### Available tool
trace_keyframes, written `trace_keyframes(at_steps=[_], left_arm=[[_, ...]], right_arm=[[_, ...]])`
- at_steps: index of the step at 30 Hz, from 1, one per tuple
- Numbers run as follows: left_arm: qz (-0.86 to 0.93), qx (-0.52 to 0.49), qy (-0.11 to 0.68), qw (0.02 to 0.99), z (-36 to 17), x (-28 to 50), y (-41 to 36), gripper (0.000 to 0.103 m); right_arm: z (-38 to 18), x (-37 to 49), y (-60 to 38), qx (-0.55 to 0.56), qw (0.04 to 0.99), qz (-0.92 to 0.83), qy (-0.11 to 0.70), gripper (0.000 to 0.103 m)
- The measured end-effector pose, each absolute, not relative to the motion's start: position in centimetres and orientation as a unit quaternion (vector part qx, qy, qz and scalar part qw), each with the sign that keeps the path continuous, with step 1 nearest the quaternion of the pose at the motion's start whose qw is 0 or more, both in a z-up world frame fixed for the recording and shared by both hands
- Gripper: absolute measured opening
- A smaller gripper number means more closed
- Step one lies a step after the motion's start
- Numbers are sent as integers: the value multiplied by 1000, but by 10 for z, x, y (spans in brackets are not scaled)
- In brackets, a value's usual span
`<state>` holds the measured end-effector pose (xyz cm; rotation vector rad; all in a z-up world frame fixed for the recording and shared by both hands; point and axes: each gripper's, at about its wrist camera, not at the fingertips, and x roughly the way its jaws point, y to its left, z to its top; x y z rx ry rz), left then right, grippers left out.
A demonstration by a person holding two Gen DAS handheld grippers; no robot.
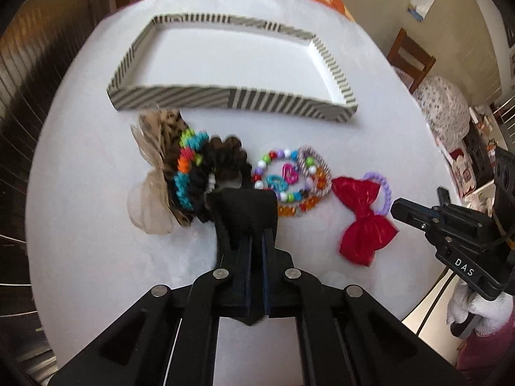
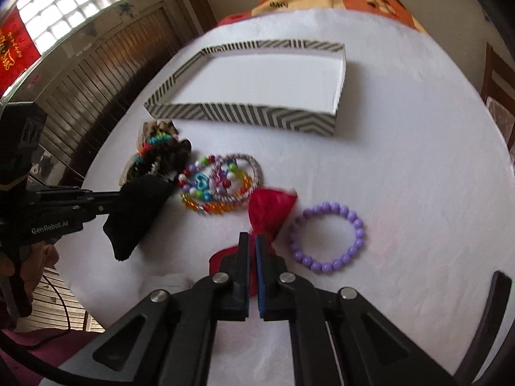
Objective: Organize jewelry
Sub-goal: 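Grasp the black scrunchie with the left tool while the right tool grasps the red bow, then carry both items into the tray and open both tools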
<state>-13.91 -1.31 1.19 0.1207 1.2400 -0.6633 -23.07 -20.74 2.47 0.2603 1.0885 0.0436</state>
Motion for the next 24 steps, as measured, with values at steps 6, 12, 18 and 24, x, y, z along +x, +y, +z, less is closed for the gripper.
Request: trace_keyframes(at_steps=[6, 12, 18, 24], left_arm=[[-304, 50, 565, 765, 17, -135, -22, 0], [-299, 45, 575, 760, 11, -138, -23, 0], [-297, 43, 576, 760, 13, -138, -21, 0], [-304, 29, 560, 770, 36, -130, -19, 0]], right_arm=[[27, -226, -215, 139, 838, 15, 528, 12], [-7, -221, -207, 138, 813, 0, 566, 42], [-27, -219, -201, 126, 813, -13, 569, 19], [11, -221, -209, 144, 834, 9, 533, 17]])
